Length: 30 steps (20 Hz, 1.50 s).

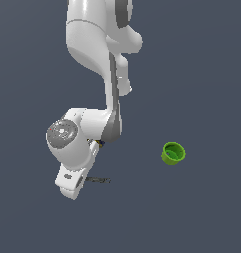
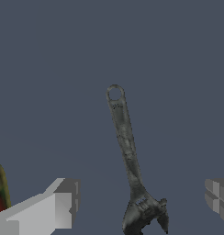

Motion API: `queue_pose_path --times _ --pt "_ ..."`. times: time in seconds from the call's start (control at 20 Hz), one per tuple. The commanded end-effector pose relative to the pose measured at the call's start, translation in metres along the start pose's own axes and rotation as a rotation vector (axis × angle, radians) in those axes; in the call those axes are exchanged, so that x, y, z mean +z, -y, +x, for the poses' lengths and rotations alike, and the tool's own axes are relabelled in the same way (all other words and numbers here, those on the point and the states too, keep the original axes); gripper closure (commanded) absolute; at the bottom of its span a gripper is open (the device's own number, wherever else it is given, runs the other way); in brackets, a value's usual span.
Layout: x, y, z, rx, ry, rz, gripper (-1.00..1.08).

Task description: Pick up a designated object from a clutter of objects.

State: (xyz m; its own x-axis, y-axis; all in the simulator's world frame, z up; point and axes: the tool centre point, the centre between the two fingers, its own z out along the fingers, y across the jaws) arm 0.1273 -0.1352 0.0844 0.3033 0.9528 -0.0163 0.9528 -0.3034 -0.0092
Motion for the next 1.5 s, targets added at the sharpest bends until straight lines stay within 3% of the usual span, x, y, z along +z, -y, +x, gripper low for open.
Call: queue_pose_path --times 0.0,0.8,1.45 --pt "0.009 -0.004 -0.003 -0.042 -0.005 -0.004 -0.92" --pt "0.030 -0.011 -0.011 -0.120 -0.015 -0.009 -0.92" --pt "0.077 -0.012 -0.010 -0.124 -0.015 -0.010 -0.92"
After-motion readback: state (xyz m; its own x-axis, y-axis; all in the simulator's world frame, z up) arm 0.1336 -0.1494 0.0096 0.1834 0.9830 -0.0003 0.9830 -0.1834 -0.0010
